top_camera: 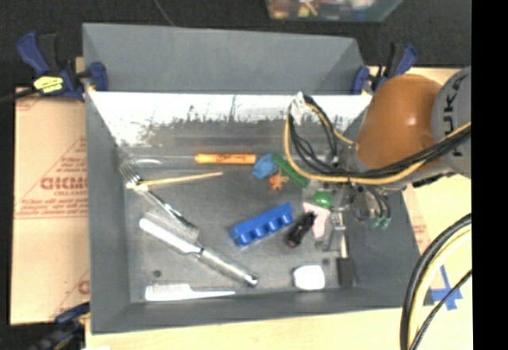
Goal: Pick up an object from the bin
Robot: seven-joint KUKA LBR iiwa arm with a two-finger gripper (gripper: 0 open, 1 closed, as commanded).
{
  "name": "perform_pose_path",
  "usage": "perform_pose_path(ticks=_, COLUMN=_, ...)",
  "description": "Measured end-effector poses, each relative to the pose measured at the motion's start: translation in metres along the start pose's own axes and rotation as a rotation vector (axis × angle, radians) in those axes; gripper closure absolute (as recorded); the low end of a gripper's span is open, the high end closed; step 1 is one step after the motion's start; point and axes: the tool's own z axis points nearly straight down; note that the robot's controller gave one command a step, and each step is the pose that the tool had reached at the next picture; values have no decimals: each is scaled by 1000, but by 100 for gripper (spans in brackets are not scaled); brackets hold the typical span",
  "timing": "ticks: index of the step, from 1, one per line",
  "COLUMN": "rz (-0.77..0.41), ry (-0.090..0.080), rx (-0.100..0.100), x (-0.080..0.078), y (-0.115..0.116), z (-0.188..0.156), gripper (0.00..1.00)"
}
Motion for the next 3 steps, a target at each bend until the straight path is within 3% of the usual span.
perform_pose_path(ticks=1, rz=-4, ry=-7, rx=1, x=-2, y=0, z=-3, gripper=0)
perform_pose_path(ticks=2, rz=-32, ry=-15, rx=2, x=-17, y=39, z=83, gripper=0)
perform_pose_path(ticks=3, rz=8, ry=-24, rx=3, x=-22, y=60, z=31, gripper=0)
